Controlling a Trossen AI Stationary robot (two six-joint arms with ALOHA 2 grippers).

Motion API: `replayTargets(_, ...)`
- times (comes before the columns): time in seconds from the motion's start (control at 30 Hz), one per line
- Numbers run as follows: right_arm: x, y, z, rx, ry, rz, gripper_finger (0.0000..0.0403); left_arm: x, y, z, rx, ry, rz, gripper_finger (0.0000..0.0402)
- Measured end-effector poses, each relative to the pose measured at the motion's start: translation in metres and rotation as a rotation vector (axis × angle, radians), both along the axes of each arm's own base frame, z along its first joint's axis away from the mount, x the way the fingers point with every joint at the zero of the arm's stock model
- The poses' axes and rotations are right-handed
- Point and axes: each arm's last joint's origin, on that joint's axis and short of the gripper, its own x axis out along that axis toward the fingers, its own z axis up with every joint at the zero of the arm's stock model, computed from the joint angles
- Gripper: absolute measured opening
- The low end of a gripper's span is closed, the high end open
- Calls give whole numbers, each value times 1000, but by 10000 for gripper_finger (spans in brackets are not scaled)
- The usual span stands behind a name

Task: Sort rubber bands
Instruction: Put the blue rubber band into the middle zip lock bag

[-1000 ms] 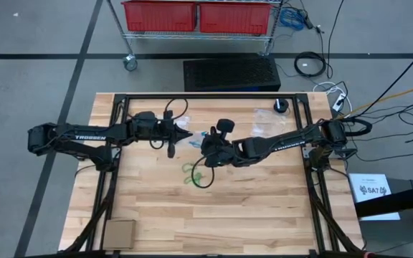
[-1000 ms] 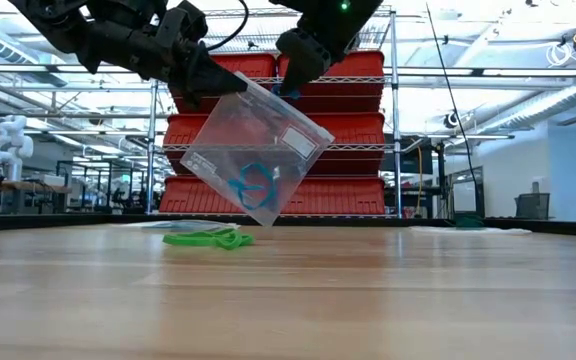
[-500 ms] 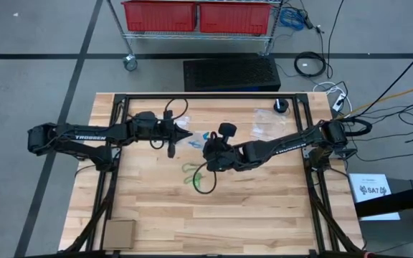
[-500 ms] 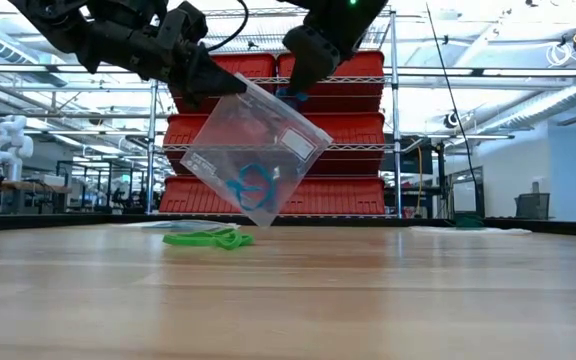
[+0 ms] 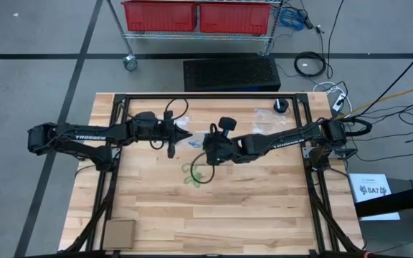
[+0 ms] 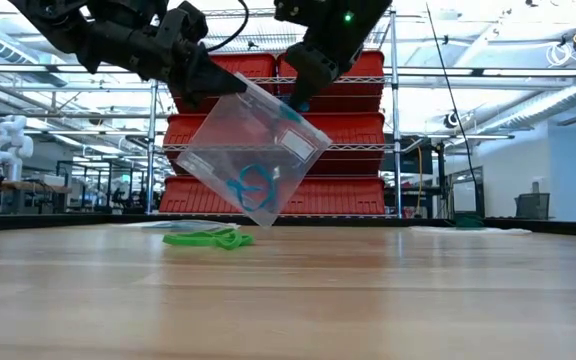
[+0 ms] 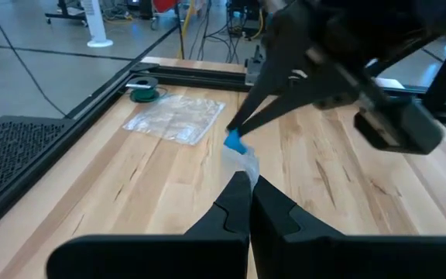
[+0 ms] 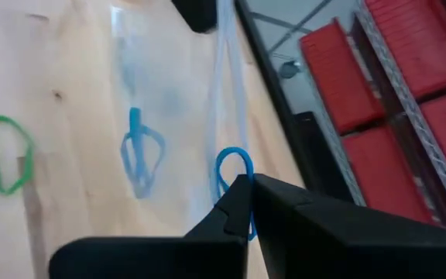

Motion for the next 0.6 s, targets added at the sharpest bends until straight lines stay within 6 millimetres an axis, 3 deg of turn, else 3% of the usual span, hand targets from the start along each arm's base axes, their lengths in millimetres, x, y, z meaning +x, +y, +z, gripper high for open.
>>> replayTargets(0.37,15,-15,4,166,-104,168,8,0,-1,0,-1,0,-11,0)
replayTargets(0.6,13,-23,5,290,-121,186,96,0,-1,0,2,5,-1,0)
